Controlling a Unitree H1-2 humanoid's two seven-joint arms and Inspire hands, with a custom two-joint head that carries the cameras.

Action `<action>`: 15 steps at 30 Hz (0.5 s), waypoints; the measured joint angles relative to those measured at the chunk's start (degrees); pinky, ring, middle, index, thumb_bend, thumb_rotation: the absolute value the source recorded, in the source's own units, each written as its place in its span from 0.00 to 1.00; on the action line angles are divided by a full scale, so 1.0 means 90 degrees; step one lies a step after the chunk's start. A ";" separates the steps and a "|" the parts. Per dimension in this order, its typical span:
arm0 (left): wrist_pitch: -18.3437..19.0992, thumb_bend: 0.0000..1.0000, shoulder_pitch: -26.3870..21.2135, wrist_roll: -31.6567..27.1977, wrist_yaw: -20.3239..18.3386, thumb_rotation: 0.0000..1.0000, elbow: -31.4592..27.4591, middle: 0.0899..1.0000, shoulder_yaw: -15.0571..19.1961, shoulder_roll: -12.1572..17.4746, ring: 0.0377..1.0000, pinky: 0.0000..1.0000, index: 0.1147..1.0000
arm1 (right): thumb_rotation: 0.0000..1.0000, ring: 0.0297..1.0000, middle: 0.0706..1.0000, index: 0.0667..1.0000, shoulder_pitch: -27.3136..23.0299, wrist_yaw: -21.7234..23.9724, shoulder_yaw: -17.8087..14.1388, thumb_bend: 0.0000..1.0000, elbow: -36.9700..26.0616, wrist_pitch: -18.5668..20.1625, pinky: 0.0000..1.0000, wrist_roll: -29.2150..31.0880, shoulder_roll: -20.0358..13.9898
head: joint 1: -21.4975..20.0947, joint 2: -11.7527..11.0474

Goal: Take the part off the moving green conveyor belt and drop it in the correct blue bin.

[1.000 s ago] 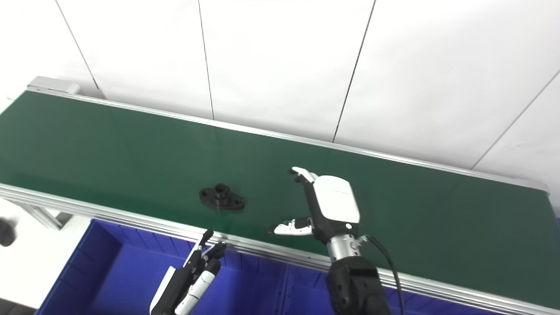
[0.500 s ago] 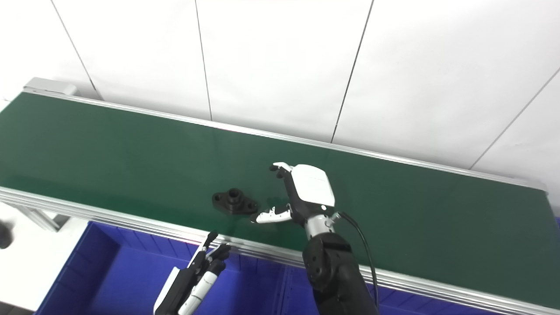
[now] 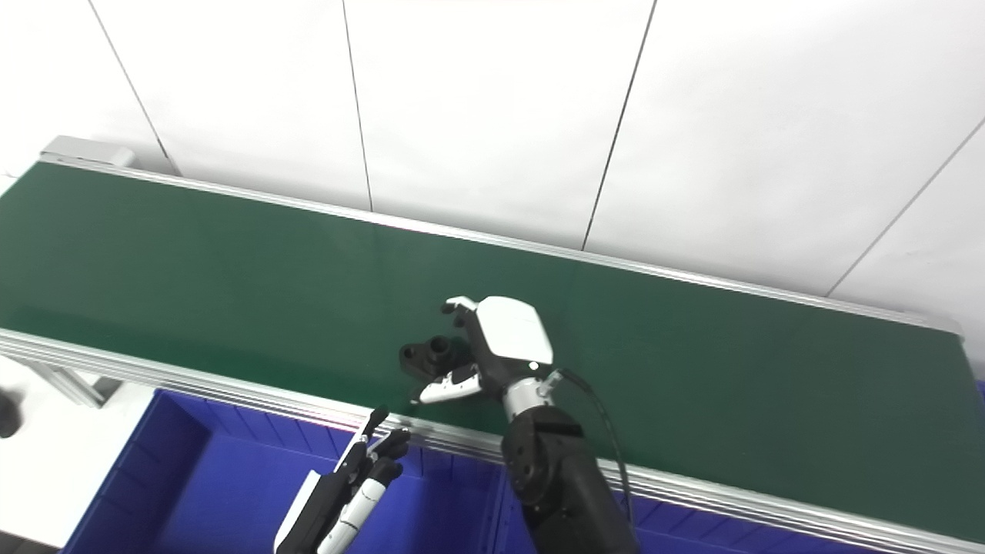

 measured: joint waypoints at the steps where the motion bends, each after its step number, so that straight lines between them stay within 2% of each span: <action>1: 0.0000 0.48 0.0004 0.0000 0.0000 0.81 -0.0018 0.89 -0.0001 -0.0001 0.90 0.88 1.00 | 0.27 0.52 0.59 0.67 -0.0008 -0.0098 0.0000 0.89 0.0058 -0.0001 0.44 0.0020 -0.0002 | 0.0010 0.0010; 3: 0.0002 0.49 0.0016 -0.0001 0.0000 0.80 -0.0044 0.89 0.0001 0.0000 0.90 0.88 1.00 | 0.24 0.48 0.54 0.63 -0.0053 -0.0303 0.0002 0.85 0.0232 -0.0003 0.40 0.0086 -0.0007 | 0.0010 0.0029; 4: 0.0003 0.49 0.0019 -0.0003 0.0000 0.80 -0.0048 0.89 -0.0001 0.0000 0.90 0.88 1.00 | 0.18 0.38 0.43 0.53 -0.0078 -0.0367 0.0004 0.66 0.0308 -0.0005 0.32 0.0130 -0.0011 | 0.0010 0.0029; 6: 0.0008 0.49 0.0022 -0.0004 0.0000 0.80 -0.0060 0.89 -0.0003 0.0000 0.90 0.88 1.00 | 0.15 0.29 0.36 0.47 -0.0139 -0.0585 0.0001 0.55 0.0504 -0.0012 0.24 0.0229 -0.0016 | 0.0010 0.0058; 9: 0.0021 0.49 0.0029 -0.0003 0.0000 0.81 -0.0097 0.89 -0.0003 0.0000 0.90 0.89 1.00 | 0.14 0.26 0.33 0.45 -0.0212 -0.0721 0.0029 0.52 0.0722 -0.0025 0.21 0.0390 -0.0062 | 0.0000 0.0068; 15: 0.0051 0.51 0.0040 -0.0011 0.0000 0.81 -0.0100 0.89 0.0009 0.0012 0.91 0.89 1.00 | 0.13 0.29 0.37 0.45 -0.0205 -0.0938 0.0210 0.51 0.0817 -0.0040 0.24 0.0531 -0.0253 | -0.0020 0.0098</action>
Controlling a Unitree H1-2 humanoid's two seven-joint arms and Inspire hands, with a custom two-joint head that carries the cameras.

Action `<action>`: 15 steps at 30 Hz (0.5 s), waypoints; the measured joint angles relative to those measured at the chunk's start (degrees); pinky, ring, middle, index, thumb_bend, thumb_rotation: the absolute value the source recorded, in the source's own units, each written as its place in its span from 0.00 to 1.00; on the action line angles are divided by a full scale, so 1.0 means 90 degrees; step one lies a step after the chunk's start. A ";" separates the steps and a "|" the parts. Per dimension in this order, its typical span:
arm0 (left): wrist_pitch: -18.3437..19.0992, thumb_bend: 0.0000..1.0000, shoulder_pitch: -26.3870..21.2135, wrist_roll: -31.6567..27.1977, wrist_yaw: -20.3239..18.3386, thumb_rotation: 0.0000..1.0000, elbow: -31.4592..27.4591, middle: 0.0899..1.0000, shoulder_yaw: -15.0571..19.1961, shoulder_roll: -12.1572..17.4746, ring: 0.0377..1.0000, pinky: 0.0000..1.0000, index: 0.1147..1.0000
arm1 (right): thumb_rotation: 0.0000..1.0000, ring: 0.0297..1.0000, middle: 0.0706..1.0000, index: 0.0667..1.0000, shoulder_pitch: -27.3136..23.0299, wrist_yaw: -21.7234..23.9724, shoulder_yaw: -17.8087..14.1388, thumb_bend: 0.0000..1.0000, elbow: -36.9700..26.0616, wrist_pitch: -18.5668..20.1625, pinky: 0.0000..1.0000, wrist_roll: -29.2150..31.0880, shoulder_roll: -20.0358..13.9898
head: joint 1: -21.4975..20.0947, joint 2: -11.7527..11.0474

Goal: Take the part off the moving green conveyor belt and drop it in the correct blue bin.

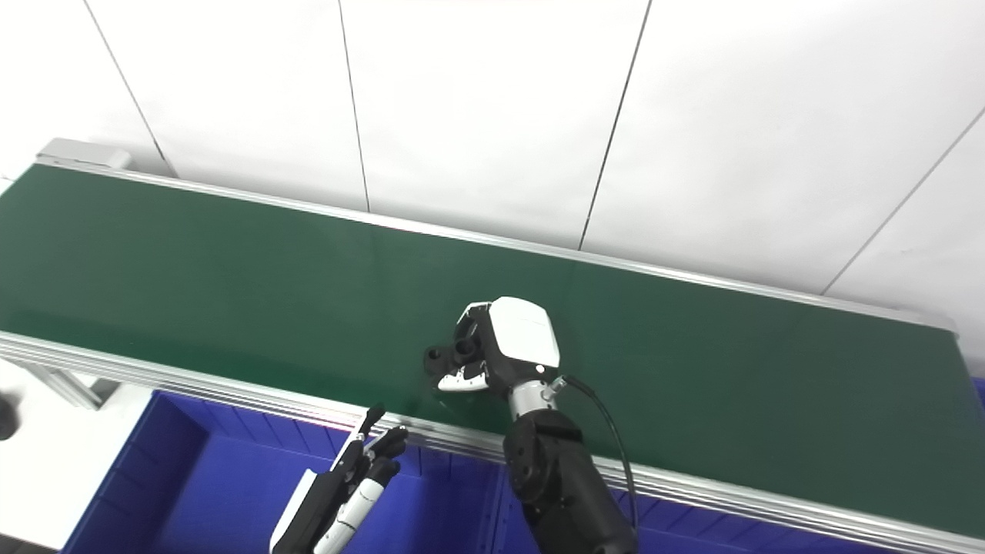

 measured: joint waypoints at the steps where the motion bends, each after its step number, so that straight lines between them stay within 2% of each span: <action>1: 0.0006 0.51 0.0000 0.0000 0.0000 0.80 0.0000 0.89 0.0000 0.0001 0.90 0.88 1.00 | 0.13 0.28 0.36 0.45 -0.0002 -0.0005 0.0016 0.52 0.0001 0.0000 0.23 0.0011 -0.0017 | 0.0000 0.0000; 4: 0.0033 0.50 -0.0001 0.0002 0.0000 0.80 -0.0001 0.88 0.0005 0.0004 0.90 0.88 1.00 | 0.02 0.28 0.36 0.48 -0.0036 0.0050 0.0092 0.52 -0.0004 0.0004 0.23 0.0030 -0.0109 | -0.0039 0.0020; 9: 0.0057 0.51 -0.0001 -0.0006 -0.0002 0.80 -0.0001 0.88 0.0018 0.0034 0.90 0.87 1.00 | 0.00 0.29 0.36 0.48 -0.0138 0.0444 0.0123 0.52 -0.0129 0.0060 0.24 0.0179 -0.0295 | -0.0068 0.0029; 15: 0.0085 0.50 -0.0002 -0.0090 -0.0011 0.80 -0.0002 0.87 0.0035 0.0102 0.90 0.87 1.00 | 0.00 0.33 0.37 0.49 -0.0124 0.0678 0.0124 0.52 -0.0321 0.0141 0.27 0.0326 -0.0484 | -0.0098 0.0039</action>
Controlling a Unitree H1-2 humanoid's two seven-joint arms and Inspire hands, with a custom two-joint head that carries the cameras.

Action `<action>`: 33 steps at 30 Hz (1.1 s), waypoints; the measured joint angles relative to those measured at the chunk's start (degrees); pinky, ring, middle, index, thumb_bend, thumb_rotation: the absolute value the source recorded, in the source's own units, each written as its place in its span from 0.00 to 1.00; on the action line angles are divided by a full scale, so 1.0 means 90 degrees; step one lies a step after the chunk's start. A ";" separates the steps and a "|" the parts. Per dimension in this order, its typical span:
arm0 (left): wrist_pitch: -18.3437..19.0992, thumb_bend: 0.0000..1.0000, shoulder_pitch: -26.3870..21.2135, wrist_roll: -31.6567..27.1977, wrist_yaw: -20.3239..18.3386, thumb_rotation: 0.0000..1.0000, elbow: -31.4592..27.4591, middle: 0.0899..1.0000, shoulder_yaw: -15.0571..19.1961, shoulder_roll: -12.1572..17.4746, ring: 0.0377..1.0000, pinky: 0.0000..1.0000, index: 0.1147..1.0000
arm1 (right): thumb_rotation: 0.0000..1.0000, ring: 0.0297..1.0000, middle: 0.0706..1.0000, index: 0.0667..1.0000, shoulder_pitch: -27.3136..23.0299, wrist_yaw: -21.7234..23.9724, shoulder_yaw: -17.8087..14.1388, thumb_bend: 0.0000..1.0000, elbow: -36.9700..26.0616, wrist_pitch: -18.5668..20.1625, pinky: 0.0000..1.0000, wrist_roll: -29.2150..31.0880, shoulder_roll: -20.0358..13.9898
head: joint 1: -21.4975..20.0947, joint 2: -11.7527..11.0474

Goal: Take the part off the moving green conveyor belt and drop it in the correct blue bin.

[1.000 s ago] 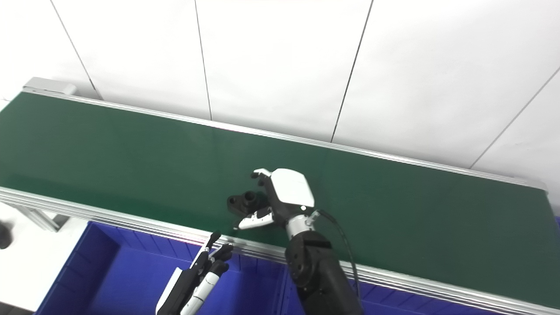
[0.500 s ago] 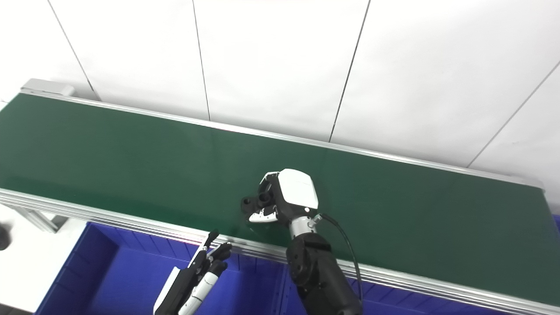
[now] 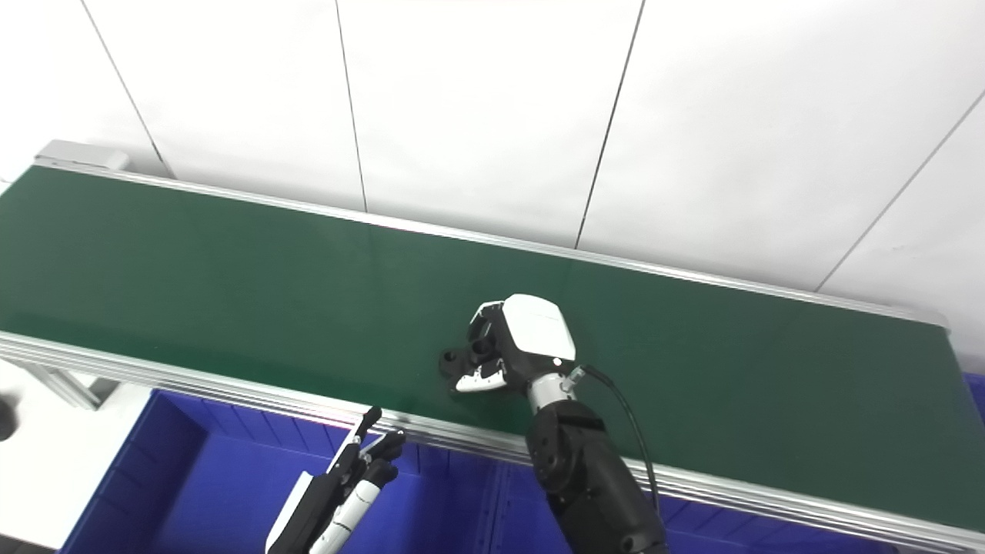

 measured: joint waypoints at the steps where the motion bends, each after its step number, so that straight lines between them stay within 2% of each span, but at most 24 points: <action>1: 0.0001 0.50 0.0000 -0.0010 -0.0001 0.80 0.0000 0.87 0.0003 0.0002 0.90 0.87 1.00 | 0.00 0.33 0.37 0.49 0.0008 0.0040 0.0001 0.52 -0.0043 0.0019 0.28 0.0019 -0.0022 | -0.0010 0.0010; 7: 0.0004 0.49 0.0004 -0.0087 -0.0008 0.79 -0.0022 0.87 -0.0001 0.0003 0.90 0.89 1.00 | 0.00 0.32 0.37 0.49 0.0166 0.0396 0.0058 0.52 -0.0604 0.0227 0.28 0.0091 -0.0098 | -0.0117 0.0058; 13: 0.0017 0.47 0.0019 -0.0150 -0.0008 0.79 -0.0102 0.88 0.0018 0.0013 0.90 0.90 1.00 | 0.00 0.31 0.37 0.49 0.0642 0.1231 0.0168 0.52 -0.1901 0.0310 0.27 0.0175 -0.0235 | -0.0205 0.0088; 17: 0.0036 0.46 0.0007 -0.0271 -0.0019 0.80 -0.0210 0.88 0.0063 0.0028 0.91 0.91 1.00 | 0.00 0.24 0.42 0.45 0.0618 0.1453 -0.0055 0.53 -0.2798 0.0340 0.20 0.0165 -0.0342 | -0.0273 0.0107; 18: 0.0044 0.46 0.0007 -0.0289 -0.0031 0.80 -0.0212 0.88 0.0080 0.0032 0.91 0.91 1.00 | 0.00 0.23 0.43 0.45 0.0618 0.1494 -0.0102 0.53 -0.3055 0.0345 0.20 0.0142 -0.0389 | -0.0351 0.0127; 19: 0.0068 0.44 0.0007 -0.0291 -0.0045 0.80 -0.0213 0.88 0.0096 0.0046 0.91 0.90 1.00 | 0.00 0.26 0.39 0.48 0.0620 0.1578 -0.0143 0.52 -0.3291 0.0374 0.22 0.0104 -0.0427 | -0.0468 0.0146; 20: 0.0087 0.43 0.0008 -0.0292 -0.0064 0.81 -0.0214 0.88 0.0111 0.0064 0.90 0.89 1.00 | 0.00 0.26 0.41 0.46 0.0624 0.1640 -0.0164 0.52 -0.3473 0.0431 0.22 0.0069 -0.0446 | -0.0527 0.0156; 24: 0.0139 0.44 0.0008 -0.0291 -0.0132 0.83 -0.0292 0.88 0.0172 0.0186 0.89 0.87 1.00 | 0.00 0.28 0.36 0.49 0.0823 0.1781 -0.0247 0.52 -0.4232 0.0531 0.23 -0.0171 -0.0446 | -0.0741 0.0215; 28: 0.0251 0.51 0.0006 -0.0343 -0.0187 0.86 -0.0483 0.89 0.0265 0.0303 0.90 0.90 1.00 | 0.00 0.28 0.36 0.49 0.1333 0.1982 -0.0270 0.52 -0.4663 0.0539 0.24 -0.0408 -0.0500 | -0.1307 0.0332; 29: 0.0298 0.51 0.0005 -0.0426 -0.0210 0.86 -0.0488 0.89 0.0305 0.0322 0.90 0.90 1.00 | 0.00 0.28 0.36 0.49 0.1505 0.2049 -0.0271 0.52 -0.4790 0.0540 0.24 -0.0457 -0.0533 | -0.1309 0.0332; 30: 0.0328 0.52 0.0006 -0.0449 -0.0227 0.87 -0.0487 0.89 0.0345 0.0346 0.90 0.90 1.00 | 0.00 0.28 0.36 0.49 0.1630 0.2136 -0.0271 0.52 -0.4894 0.0540 0.24 -0.0530 -0.0553 | -0.1579 0.0390; 32: 0.0342 0.52 0.0002 -0.0589 -0.0281 0.89 -0.0491 0.90 0.0452 0.0414 0.91 0.91 1.00 | 0.00 0.29 0.37 0.49 0.1884 0.2275 -0.0272 0.52 -0.5103 0.0542 0.24 -0.0661 -0.0595 | -0.1582 0.0391; 33: 0.0346 0.52 -0.0006 -0.0671 -0.0303 0.90 -0.0500 0.91 0.0498 0.0454 0.91 0.92 1.00 | 0.00 0.29 0.37 0.50 0.1985 0.2352 -0.0266 0.52 -0.5214 0.0542 0.25 -0.0747 -0.0620 | -0.1814 0.0449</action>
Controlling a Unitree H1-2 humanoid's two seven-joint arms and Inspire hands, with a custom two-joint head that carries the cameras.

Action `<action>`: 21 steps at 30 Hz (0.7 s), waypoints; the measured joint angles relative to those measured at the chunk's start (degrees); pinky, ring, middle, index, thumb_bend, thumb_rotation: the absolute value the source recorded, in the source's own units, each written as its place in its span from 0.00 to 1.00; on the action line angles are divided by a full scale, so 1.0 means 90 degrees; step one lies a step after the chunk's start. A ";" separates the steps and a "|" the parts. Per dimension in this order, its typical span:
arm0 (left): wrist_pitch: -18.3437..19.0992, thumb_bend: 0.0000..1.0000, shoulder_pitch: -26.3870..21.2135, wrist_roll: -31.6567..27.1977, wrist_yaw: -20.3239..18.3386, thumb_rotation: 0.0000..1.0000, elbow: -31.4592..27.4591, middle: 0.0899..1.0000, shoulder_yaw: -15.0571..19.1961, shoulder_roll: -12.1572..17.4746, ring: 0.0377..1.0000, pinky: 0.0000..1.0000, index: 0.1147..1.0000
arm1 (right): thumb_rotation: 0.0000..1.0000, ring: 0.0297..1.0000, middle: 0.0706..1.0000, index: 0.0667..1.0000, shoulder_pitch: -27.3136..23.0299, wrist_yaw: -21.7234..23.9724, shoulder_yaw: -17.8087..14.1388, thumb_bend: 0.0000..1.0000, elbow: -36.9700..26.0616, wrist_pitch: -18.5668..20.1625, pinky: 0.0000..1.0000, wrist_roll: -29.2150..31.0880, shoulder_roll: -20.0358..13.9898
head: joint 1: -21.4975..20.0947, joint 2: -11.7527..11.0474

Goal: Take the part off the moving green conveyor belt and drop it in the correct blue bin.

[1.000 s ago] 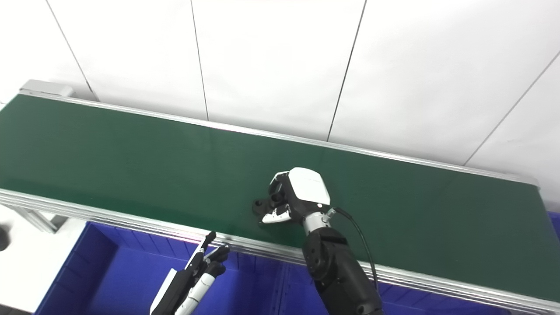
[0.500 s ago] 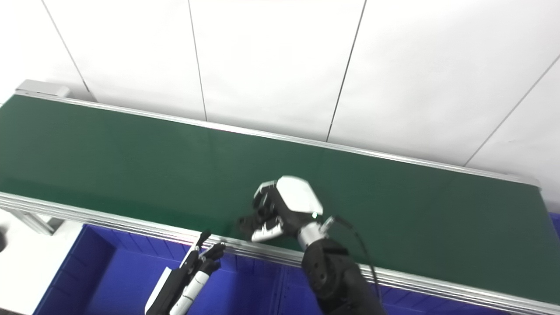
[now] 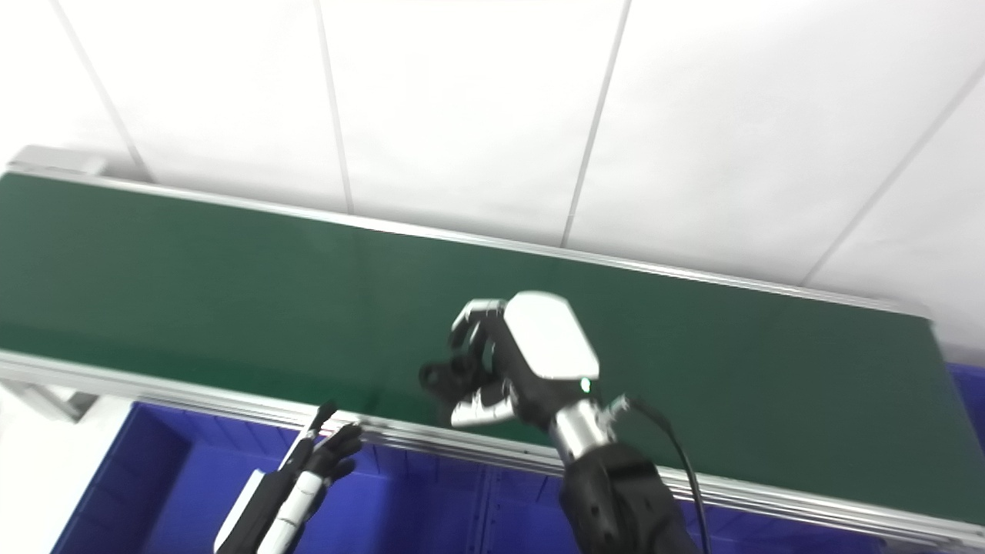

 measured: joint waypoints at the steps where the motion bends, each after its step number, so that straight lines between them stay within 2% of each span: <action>1: 0.0014 0.53 -0.0006 -0.0055 -0.0030 0.92 -0.0027 0.91 0.0048 0.0047 0.92 0.92 1.00 | 0.00 0.30 0.37 0.50 0.0101 0.0098 0.0011 0.52 -0.0080 -0.0003 0.25 -0.0100 -0.0026 | -0.0041 0.0020; 3: 0.0054 0.55 -0.0017 -0.0148 -0.0085 0.94 -0.0114 0.93 0.0103 0.0133 0.93 0.94 1.00 | 0.00 0.29 0.37 0.50 0.0275 0.0282 0.0049 0.52 -0.0208 -0.0005 0.24 -0.0266 -0.0085 | -0.0507 0.0175; 5: 0.0224 0.56 -0.0044 -0.0256 -0.0163 0.95 -0.0229 0.94 0.0159 0.0232 0.95 0.97 1.00 | 0.00 0.28 0.37 0.49 0.0444 0.0539 0.0124 0.52 -0.0350 -0.0012 0.23 -0.0486 -0.0182 | -0.0510 0.0176; 6: 0.0289 0.57 -0.0061 -0.0324 -0.0194 0.96 -0.0251 0.94 0.0200 0.0268 0.96 0.98 1.00 | 0.00 0.28 0.40 0.47 0.0535 0.0654 0.0152 0.52 -0.0431 -0.0014 0.23 -0.0586 -0.0242 | -0.0858 0.0360; 8: 0.0423 0.60 -0.0082 -0.0463 -0.0275 0.95 -0.0336 0.94 0.0298 0.0354 0.97 0.98 1.00 | 0.00 0.27 0.37 0.49 0.0727 0.0900 0.0174 0.52 -0.0601 -0.0017 0.22 -0.0758 -0.0327 | -0.0930 0.0401; 10: 0.0499 0.61 -0.0114 -0.0626 -0.0364 0.93 -0.0394 0.94 0.0424 0.0480 0.97 0.99 1.00 | 0.00 0.26 0.36 0.49 0.0914 0.1064 0.0157 0.52 -0.0709 -0.0019 0.21 -0.0854 -0.0378 | -0.1328 0.0595; 12: 0.0612 0.62 -0.0163 -0.0773 -0.0401 0.91 -0.0410 0.93 0.0557 0.0599 0.97 0.97 1.00 | 0.00 0.27 0.37 0.49 0.1065 0.1172 0.0089 0.52 -0.0768 -0.0021 0.22 -0.0863 -0.0393 | -0.1359 0.0616; 14: 0.0750 0.63 -0.0212 -0.0874 -0.0413 0.88 -0.0444 0.91 0.0663 0.0668 0.96 0.96 1.00 | 0.00 0.30 0.37 0.49 0.1159 0.1247 0.0025 0.52 -0.0873 -0.0022 0.24 -0.0887 -0.0397 | -0.1661 0.0733; 15: 0.0833 0.63 -0.0236 -0.0915 -0.0418 0.88 -0.0478 0.91 0.0718 0.0694 0.95 0.96 1.00 | 0.00 0.31 0.38 0.49 0.1209 0.1318 -0.0018 0.52 -0.0932 -0.0022 0.25 -0.0943 -0.0413 | -0.1662 0.0733; 21: 0.1099 0.67 -0.0366 -0.1003 -0.0459 0.84 -0.0624 0.88 0.0815 0.0801 0.93 0.93 1.00 | 0.00 0.31 0.38 0.49 0.1539 0.1645 -0.0209 0.52 -0.1254 -0.0022 0.25 -0.1311 -0.0378 | -0.2101 0.0918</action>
